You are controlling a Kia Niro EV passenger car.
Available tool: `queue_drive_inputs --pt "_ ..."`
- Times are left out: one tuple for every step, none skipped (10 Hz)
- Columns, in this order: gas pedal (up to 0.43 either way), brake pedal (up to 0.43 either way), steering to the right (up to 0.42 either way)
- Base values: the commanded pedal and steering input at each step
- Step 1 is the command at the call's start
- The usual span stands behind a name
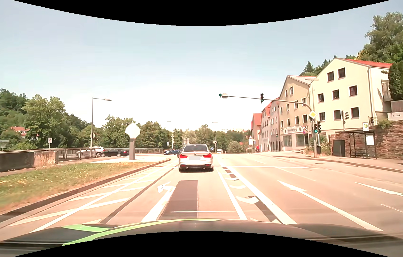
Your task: Follow the waypoints while adhering to traffic rules and regulations
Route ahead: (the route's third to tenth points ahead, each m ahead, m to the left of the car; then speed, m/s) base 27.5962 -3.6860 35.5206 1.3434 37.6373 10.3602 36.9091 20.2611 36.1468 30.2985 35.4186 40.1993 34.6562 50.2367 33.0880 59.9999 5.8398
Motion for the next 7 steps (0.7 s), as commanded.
queue_drive_inputs --pt "0.098 0.000 0.014" --pt "0.110 0.000 0.014" --pt "0.130 0.000 0.012" --pt "0.130 0.000 0.012" --pt "0.138 0.000 0.011" --pt "0.138 0.000 0.010" --pt "0.138 0.000 0.010"
